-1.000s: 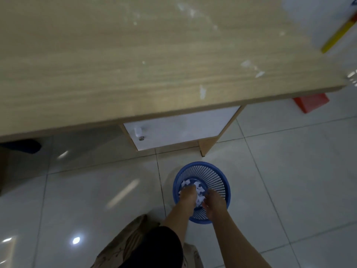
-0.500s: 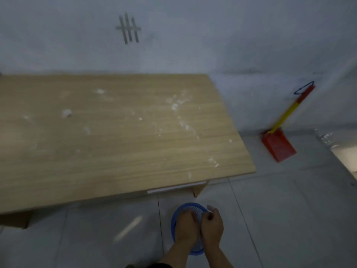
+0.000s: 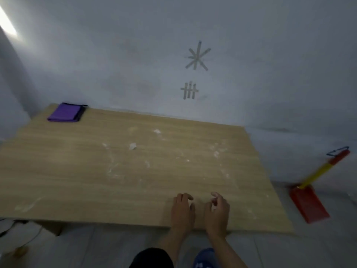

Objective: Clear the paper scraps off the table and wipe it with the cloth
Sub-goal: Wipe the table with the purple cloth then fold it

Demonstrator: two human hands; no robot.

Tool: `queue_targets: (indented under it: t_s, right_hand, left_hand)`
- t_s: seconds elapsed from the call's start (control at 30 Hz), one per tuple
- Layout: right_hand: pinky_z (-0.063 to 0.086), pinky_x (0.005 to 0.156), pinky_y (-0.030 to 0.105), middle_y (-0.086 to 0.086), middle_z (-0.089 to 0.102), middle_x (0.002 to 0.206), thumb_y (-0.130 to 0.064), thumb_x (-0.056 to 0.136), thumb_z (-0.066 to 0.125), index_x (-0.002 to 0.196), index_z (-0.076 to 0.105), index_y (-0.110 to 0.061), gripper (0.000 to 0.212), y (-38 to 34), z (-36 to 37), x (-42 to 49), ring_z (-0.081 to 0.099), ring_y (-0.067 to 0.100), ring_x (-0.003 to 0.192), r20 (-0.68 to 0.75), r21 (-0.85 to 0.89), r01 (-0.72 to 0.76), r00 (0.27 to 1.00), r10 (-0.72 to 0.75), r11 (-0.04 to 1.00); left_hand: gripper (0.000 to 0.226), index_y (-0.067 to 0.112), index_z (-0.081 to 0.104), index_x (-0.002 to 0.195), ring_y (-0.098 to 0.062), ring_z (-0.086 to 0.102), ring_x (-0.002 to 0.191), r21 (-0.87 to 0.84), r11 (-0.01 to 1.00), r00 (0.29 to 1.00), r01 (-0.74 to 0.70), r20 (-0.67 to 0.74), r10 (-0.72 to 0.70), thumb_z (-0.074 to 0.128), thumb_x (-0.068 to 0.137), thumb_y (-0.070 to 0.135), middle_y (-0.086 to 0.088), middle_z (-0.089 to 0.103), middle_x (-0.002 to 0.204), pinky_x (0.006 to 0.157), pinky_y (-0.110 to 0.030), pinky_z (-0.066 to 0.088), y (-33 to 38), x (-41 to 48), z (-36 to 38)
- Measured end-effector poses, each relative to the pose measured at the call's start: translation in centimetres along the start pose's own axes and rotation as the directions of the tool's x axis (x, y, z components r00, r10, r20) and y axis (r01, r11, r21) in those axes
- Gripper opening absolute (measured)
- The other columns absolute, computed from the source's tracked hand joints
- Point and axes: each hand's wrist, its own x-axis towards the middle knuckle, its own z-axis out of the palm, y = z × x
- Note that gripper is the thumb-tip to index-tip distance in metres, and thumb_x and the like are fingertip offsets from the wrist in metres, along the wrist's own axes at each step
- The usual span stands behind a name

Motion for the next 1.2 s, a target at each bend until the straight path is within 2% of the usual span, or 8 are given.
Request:
queue_targets:
  t_s: [0.13, 0.37, 0.57, 0.77, 0.9, 1.0, 1.13, 1.2]
  right_hand:
    - [0.043, 0.075, 0.036, 0.001, 0.051, 0.084, 0.003, 0.081, 0.055, 0.105, 0.060, -0.011, 0.028, -5.4, 6.0, 0.5, 0.047, 0.027, 0.091, 0.012, -0.005, 0.091, 0.996, -0.091, 0.996]
    - [0.037, 0.076, 0.028, 0.003, 0.055, 0.087, 0.002, 0.080, 0.053, 0.106, 0.059, -0.010, 0.029, -16.5, 17.5, -1.2, 0.045, 0.024, 0.097, 0.091, 0.011, 0.193, 0.977, -0.193, 0.981]
    - [0.041, 0.077, 0.033, 0.005, 0.056, 0.088, -0.001, 0.081, 0.051, 0.108, 0.058, -0.011, 0.030, -24.8, 26.1, -3.0, 0.045, 0.023, 0.096, 0.204, 0.033, 0.302, 0.931, -0.302, 0.953]
    - [0.043, 0.085, 0.036, 0.004, 0.057, 0.093, 0.000, 0.079, 0.050, 0.116, 0.055, -0.013, 0.040, -30.8, 34.9, -2.8, 0.043, 0.022, 0.100, 0.417, 0.077, 0.391, 0.823, -0.386, 0.917]
    - [0.038, 0.095, 0.035, 0.007, 0.059, 0.115, -0.005, 0.081, 0.049, 0.130, 0.047, -0.012, 0.050, -33.5, 41.5, -1.5, 0.041, 0.024, 0.112, 0.573, 0.070, 0.416, 0.727, -0.378, 0.907]
    - [0.034, 0.102, 0.035, 0.009, 0.053, 0.131, -0.009, 0.083, 0.048, 0.136, 0.041, -0.011, 0.053, -35.4, 46.3, -0.5, 0.040, 0.026, 0.122, 0.660, 0.055, 0.413, 0.668, -0.344, 0.909]
    - [0.030, 0.107, 0.034, 0.010, 0.046, 0.140, -0.014, 0.084, 0.050, 0.139, 0.037, -0.013, 0.057, -37.8, 52.5, 1.9, 0.040, 0.025, 0.128, 0.723, 0.025, 0.535, 0.574, -0.385, 0.845]
    - [0.024, 0.111, 0.032, 0.010, 0.034, 0.148, -0.015, 0.085, 0.049, 0.142, 0.032, -0.013, 0.059, -38.7, 55.5, 3.2, 0.031, 0.023, 0.136, 0.764, 0.048, 0.600, 0.493, -0.417, 0.799]
  left_hand:
    - [0.021, 0.012, 0.056, 0.104, -0.029, 0.047, 0.106, 0.069, 0.996, 0.994, -0.049, -0.095, 0.055, 0.057, 0.083, 0.012, -0.008, 0.056, 0.110, 0.089, -0.030, 0.028, -4.5, 4.1, -7.5]
    - [0.024, 0.015, 0.050, 0.112, -0.025, 0.041, 0.113, 0.156, 0.986, 0.981, -0.056, -0.177, 0.083, 0.051, 0.089, 0.016, -0.005, 0.049, 0.120, 0.093, -0.030, 0.033, -13.0, 10.7, -21.8]
    - [0.027, 0.013, 0.051, 0.111, -0.028, 0.043, 0.113, 0.130, 0.991, 0.963, 0.041, -0.269, -0.004, 0.056, 0.085, 0.015, -0.007, 0.051, 0.121, 0.092, -0.035, 0.037, -19.4, 14.2, -31.2]
    - [0.037, 0.017, 0.047, 0.122, -0.025, 0.037, 0.128, 0.065, 0.986, 0.935, 0.155, -0.332, -0.126, 0.057, 0.086, 0.017, -0.006, 0.044, 0.137, 0.100, -0.036, 0.036, -25.2, 17.8, -38.7]
    - [0.045, 0.021, 0.041, 0.130, -0.023, 0.028, 0.136, 0.047, 0.973, 0.921, 0.225, -0.337, -0.197, 0.056, 0.088, 0.020, -0.004, 0.030, 0.149, 0.105, -0.037, 0.033, -29.3, 20.5, -43.0]
    - [0.051, 0.023, 0.037, 0.135, -0.022, 0.023, 0.139, 0.050, 0.960, 0.908, 0.277, -0.341, -0.244, 0.057, 0.088, 0.023, -0.005, 0.025, 0.152, 0.108, -0.038, 0.029, -32.3, 22.8, -45.5]
    - [0.070, 0.027, 0.018, 0.145, -0.024, 0.007, 0.145, 0.104, 0.899, 0.884, 0.426, -0.257, -0.389, 0.056, 0.087, 0.038, -0.007, 0.011, 0.157, 0.114, -0.040, 0.020, -36.0, 26.3, -47.5]
    - [0.078, 0.029, 0.009, 0.146, -0.026, 0.000, 0.145, 0.153, 0.869, 0.874, 0.470, -0.217, -0.434, 0.055, 0.086, 0.045, -0.009, 0.004, 0.157, 0.116, -0.041, 0.016, -37.5, 28.2, -47.9]
